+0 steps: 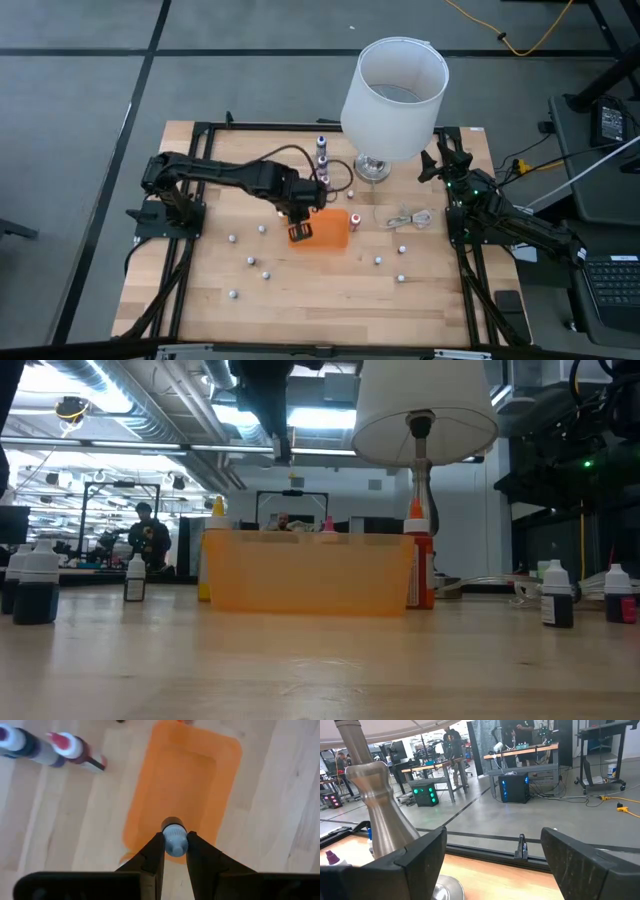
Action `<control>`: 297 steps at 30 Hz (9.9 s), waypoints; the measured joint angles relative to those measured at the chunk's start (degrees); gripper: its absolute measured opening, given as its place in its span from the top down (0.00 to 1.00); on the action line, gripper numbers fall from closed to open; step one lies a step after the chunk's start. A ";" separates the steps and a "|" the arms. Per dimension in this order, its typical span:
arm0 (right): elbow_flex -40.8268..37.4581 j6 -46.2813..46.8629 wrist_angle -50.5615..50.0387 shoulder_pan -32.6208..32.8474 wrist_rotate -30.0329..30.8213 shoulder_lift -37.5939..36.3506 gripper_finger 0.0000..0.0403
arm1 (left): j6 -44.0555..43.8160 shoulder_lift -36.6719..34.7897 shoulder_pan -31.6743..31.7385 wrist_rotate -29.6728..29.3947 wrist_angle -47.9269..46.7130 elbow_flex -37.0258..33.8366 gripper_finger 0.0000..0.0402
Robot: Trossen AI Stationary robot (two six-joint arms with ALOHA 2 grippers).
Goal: Pick & Place food coloring
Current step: Put the small green food coloring bottle into the orange bin, then put the left small red food coloring bottle into the orange bin
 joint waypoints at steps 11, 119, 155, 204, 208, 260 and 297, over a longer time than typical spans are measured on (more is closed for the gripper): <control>0.00 0.01 0.02 0.00 0.00 0.00 0.20 | 1.26 5.34 -2.30 1.53 7.76 -0.07 0.86; 0.01 0.01 0.01 0.02 0.00 0.00 0.20 | -31.44 3.37 -0.64 -18.49 -19.35 13.03 0.45; -0.01 0.01 0.02 0.00 0.00 0.00 0.20 | -78.96 -20.97 -11.81 -5.20 -15.28 -35.33 0.45; -0.01 0.01 0.01 0.00 0.00 0.00 0.20 | -76.26 -21.61 -16.02 4.83 11.14 -54.63 0.82; 0.01 0.01 0.01 0.02 0.00 -0.02 0.20 | -73.27 -23.48 -14.75 4.28 11.06 -52.27 0.83; 0.01 0.01 0.00 0.00 0.00 -0.02 0.20 | -6.05 1.44 -1.50 7.73 -6.19 3.39 0.84; 0.01 0.01 0.02 0.00 0.00 0.00 0.20 | 4.15 10.97 -4.10 1.45 8.38 -11.04 0.85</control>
